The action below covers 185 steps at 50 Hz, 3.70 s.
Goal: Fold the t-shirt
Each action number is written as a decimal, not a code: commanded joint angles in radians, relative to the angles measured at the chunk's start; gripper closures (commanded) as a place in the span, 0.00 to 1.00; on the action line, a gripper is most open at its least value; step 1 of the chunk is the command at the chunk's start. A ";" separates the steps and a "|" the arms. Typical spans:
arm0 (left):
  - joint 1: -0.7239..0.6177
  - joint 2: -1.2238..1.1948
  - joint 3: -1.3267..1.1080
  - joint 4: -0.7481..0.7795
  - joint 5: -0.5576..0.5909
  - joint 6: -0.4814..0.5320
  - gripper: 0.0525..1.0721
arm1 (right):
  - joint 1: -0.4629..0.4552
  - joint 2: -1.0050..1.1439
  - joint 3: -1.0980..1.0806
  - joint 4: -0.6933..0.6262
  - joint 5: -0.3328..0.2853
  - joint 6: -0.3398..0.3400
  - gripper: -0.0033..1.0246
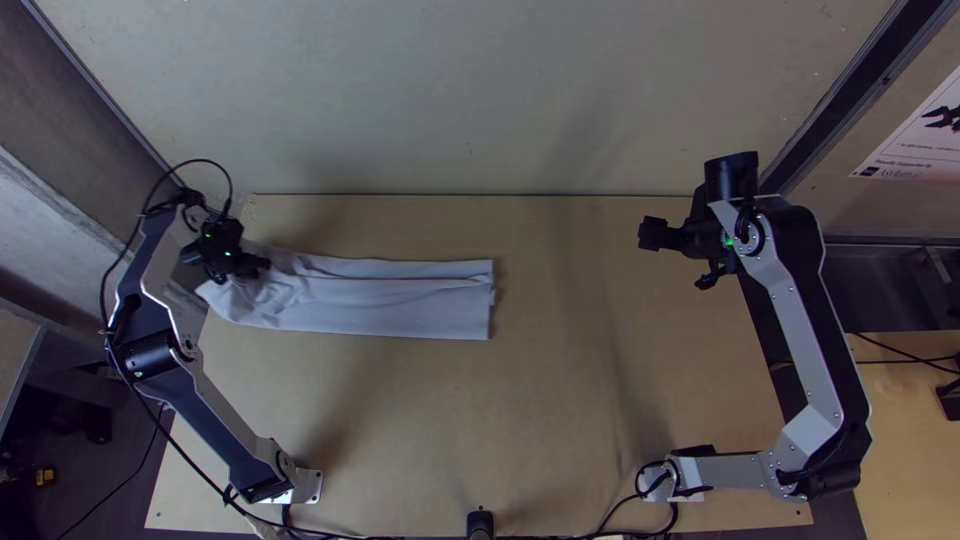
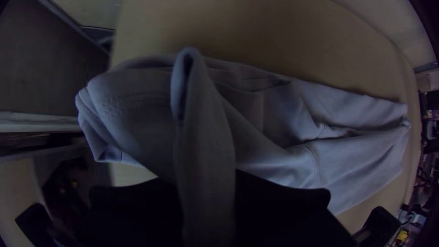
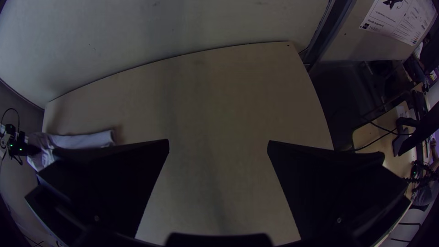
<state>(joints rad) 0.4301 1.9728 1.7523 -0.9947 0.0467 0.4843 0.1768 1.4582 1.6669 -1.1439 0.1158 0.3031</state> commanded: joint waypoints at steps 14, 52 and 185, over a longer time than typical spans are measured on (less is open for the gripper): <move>-0.036 -0.077 0.119 -0.004 -0.323 0.155 0.97 | 0.007 -0.024 -0.065 0.032 -0.002 0.030 0.04; -0.694 -0.250 0.001 -0.262 -0.682 -0.204 0.97 | -0.057 -0.064 -0.102 0.033 -0.002 0.018 0.04; -0.703 -0.382 0.391 -0.139 -0.217 -0.533 0.05 | -0.037 -0.162 -0.024 0.274 0.002 -0.229 0.04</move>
<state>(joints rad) -0.3496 1.6684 2.1838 -1.1282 -0.1722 -0.1123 0.1410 1.2884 1.6085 -0.8726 0.1162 0.1097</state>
